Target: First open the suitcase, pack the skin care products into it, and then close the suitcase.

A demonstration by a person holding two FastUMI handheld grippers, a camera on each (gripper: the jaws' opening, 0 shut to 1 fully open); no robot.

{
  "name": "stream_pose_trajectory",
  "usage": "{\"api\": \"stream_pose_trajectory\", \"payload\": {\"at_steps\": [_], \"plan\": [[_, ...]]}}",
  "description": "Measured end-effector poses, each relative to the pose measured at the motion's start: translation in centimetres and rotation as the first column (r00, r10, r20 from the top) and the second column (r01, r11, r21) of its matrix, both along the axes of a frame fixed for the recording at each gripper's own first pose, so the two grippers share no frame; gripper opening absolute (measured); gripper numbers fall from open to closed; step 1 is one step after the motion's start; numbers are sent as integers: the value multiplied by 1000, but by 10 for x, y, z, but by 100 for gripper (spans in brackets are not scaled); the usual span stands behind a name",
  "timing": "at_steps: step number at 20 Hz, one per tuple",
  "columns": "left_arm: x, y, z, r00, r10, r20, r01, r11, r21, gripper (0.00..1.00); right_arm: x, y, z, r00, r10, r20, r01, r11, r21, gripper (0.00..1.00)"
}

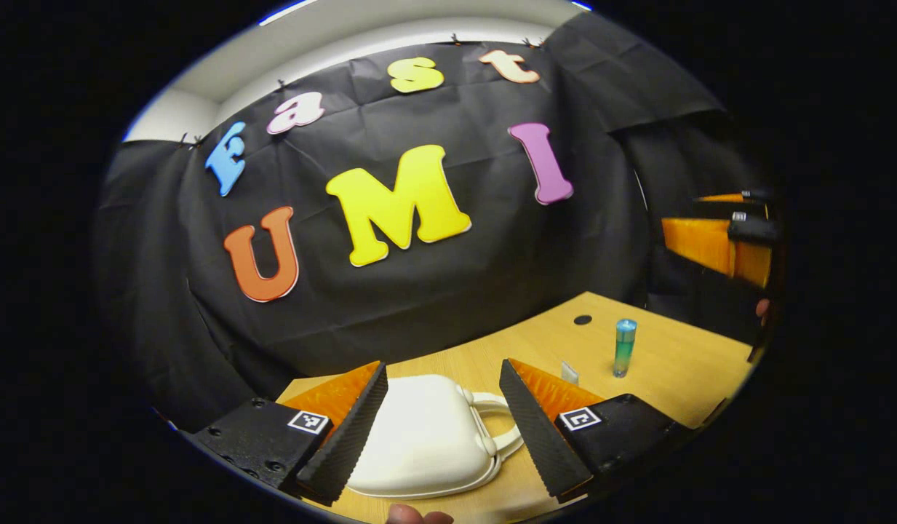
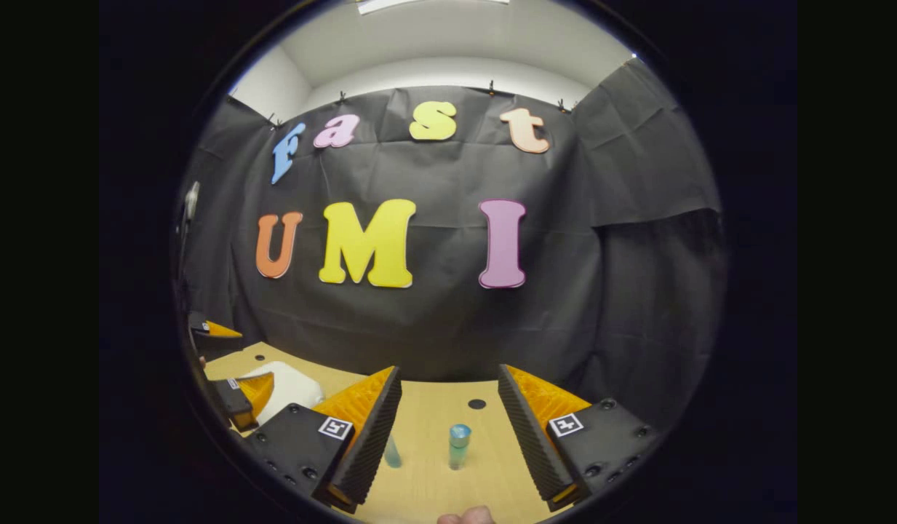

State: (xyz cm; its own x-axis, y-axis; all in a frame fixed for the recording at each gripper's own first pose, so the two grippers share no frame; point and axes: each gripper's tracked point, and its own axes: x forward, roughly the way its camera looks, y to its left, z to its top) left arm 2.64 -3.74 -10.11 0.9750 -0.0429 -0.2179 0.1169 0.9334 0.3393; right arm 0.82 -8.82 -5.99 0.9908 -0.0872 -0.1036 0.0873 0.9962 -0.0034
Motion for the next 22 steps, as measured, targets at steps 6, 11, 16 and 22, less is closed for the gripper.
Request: {"api": "stream_pose_trajectory", "payload": {"at_steps": [6,11,16,22], "plan": [[6,-35,-60,990,-85,-110,110,963,248,98,-1,-40,-21,998,-53,-45,53,999,-6,79],[19,-42,-110,965,-100,-242,188,907,377,98,-3,-69,-36,993,-92,-75,92,996,-4,79],[40,-26,-139,948,-37,-317,199,845,496,96,0,-83,-48,990,-109,-91,110,994,11,79],[52,-21,-168,911,-3,-412,242,814,528,80,4,-96,-57,986,-126,-105,129,991,27,79]]}}
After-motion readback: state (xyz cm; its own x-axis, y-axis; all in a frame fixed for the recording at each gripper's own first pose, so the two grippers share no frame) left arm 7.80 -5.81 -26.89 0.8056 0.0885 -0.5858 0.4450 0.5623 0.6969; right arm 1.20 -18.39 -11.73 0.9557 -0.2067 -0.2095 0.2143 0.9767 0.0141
